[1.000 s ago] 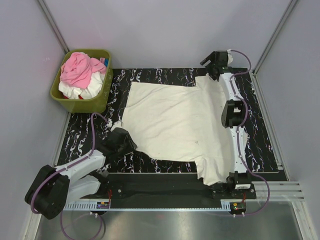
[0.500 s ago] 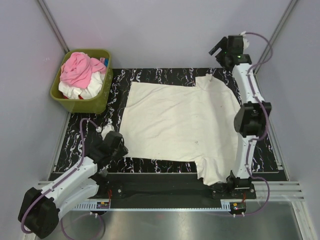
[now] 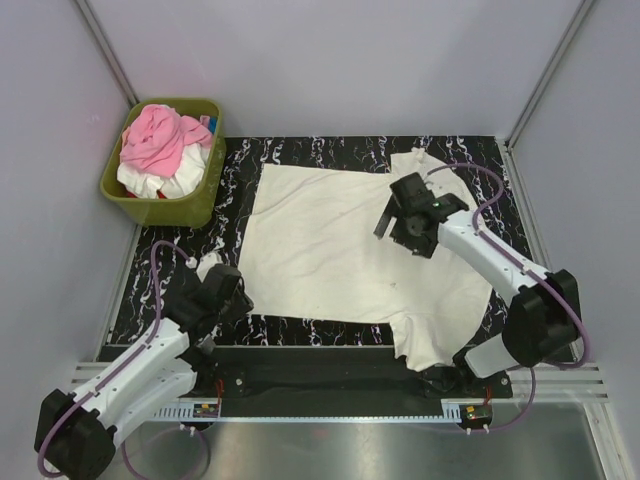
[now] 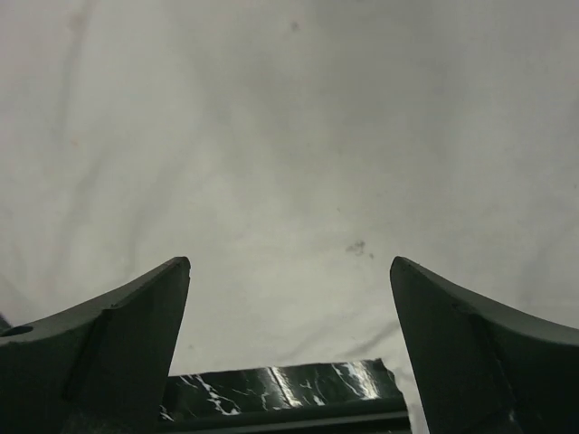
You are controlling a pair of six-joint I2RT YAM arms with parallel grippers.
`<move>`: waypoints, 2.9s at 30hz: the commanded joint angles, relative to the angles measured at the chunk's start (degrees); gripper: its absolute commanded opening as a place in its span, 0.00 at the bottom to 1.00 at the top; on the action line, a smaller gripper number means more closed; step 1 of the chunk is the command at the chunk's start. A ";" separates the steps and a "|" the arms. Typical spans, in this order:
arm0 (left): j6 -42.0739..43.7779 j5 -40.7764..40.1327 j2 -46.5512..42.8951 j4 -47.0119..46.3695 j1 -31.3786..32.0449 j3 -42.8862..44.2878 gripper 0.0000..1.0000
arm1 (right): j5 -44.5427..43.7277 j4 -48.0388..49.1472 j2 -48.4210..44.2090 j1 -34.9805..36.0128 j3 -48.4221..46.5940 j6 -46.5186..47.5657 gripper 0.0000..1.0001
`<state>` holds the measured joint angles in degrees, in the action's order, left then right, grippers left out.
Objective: Fold and stack the t-shirts
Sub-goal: Flatten the tshirt out
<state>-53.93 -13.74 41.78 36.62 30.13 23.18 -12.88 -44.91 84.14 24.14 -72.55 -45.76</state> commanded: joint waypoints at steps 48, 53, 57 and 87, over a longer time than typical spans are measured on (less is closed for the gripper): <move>21.76 13.83 89.80 6.18 -20.29 90.99 0.77 | 22.63 -3.98 70.76 -18.16 -84.69 19.47 1.00; 21.06 11.72 75.93 5.75 -20.20 85.29 0.84 | 22.82 -0.97 57.48 -17.99 -79.60 20.71 1.00; 20.80 11.28 61.52 4.43 -20.20 69.25 0.88 | 18.26 -5.01 42.36 -18.08 -67.57 19.22 1.00; 2.43 3.02 22.19 -8.23 -9.74 5.82 0.70 | 14.99 -11.16 -22.26 -8.74 18.06 -1.08 1.00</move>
<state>-51.07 -7.33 62.06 33.98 20.29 28.75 5.02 -52.16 62.33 17.47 -55.57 -44.29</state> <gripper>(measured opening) 0.721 0.994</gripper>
